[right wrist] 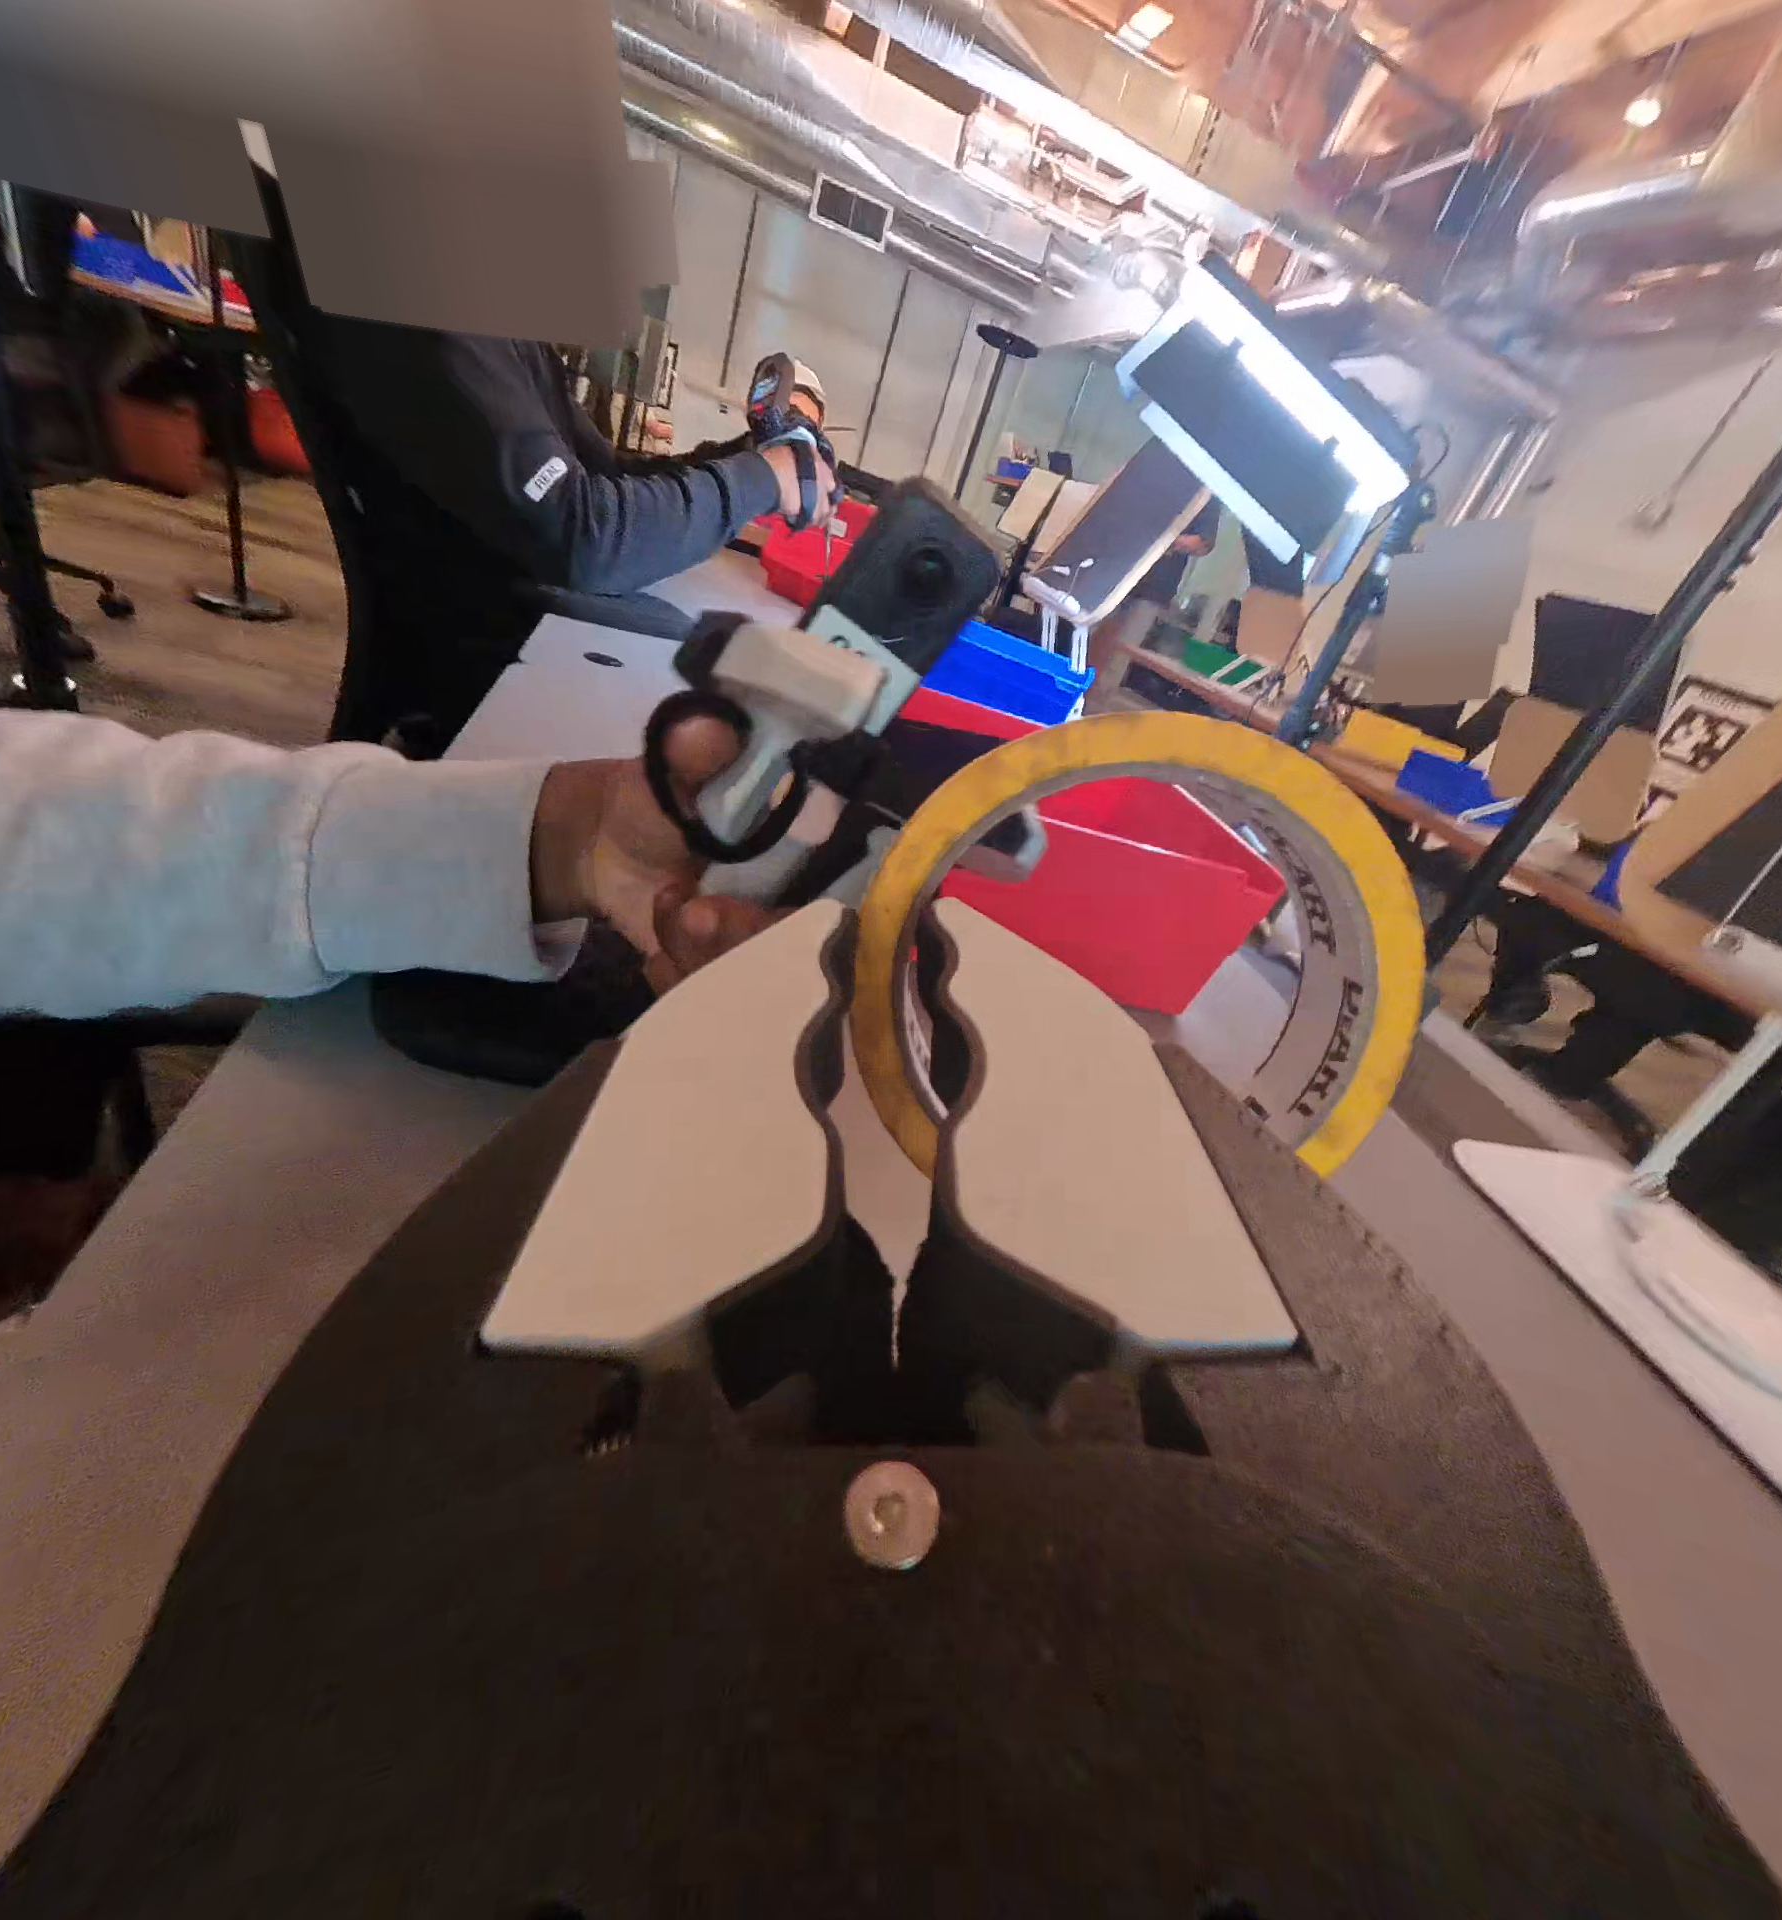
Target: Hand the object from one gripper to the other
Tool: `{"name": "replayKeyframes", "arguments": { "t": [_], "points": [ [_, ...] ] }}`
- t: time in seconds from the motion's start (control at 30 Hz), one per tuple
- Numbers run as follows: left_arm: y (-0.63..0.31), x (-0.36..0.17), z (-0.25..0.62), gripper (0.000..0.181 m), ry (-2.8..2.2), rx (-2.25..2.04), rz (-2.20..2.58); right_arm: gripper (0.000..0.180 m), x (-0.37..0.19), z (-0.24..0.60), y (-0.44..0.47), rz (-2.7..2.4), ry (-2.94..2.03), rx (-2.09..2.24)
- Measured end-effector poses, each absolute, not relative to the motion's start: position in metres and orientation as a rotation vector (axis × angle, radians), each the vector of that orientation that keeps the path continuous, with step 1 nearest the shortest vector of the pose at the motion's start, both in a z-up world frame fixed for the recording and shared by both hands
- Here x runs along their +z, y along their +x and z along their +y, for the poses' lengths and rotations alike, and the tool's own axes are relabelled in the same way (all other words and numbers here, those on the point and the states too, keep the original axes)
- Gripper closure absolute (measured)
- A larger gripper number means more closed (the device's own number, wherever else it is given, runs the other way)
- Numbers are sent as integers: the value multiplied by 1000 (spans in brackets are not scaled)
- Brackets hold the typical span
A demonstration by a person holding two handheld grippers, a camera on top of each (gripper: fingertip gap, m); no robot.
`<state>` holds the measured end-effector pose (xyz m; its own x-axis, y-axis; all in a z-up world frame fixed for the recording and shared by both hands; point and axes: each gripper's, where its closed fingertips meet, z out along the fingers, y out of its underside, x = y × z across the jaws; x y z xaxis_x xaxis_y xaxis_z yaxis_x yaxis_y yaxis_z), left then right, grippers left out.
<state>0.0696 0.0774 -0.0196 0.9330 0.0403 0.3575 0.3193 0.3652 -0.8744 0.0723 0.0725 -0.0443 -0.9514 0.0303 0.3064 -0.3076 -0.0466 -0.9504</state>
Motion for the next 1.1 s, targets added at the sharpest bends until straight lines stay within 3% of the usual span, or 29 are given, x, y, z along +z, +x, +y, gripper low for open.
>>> {"name": "replayKeyframes", "arguments": {
  "t": [0.07, 0.2, 0.43, 0.53, 0.57, 0.6, 0.9, 1.1],
  "points": [
    [64, -20, 83, 162, -1252, -207, -334, 168, -44, 73, 75, -1970, 343, 2085],
    [66, -21, 87, 169, -1281, -143, -231, 169, -48, 74, 67, -2021, 283, 2088],
    [65, -49, 93, 171, -1402, 17, -148, 140, -27, 83, 54, -2209, -280, 2778],
    [59, -68, 99, 171, -1521, 95, -150, 142, -30, 84, 50, -2328, -463, 2920],
    [58, -69, 100, 171, -1527, 113, -146, 152, -33, 83, 48, -2329, -507, 2914],
    [60, -69, 101, 171, -1530, 112, -132, 165, -36, 82, 45, -2329, -520, 2868],
    [64, -31, 81, 149, -1242, -189, -235, 169, -46, 74, 67, -2124, 203, 2193],
    [73, -29, 80, 165, -1239, -243, -177, 169, -67, 64, 69, -2053, 394, 1832]
  ]
}}
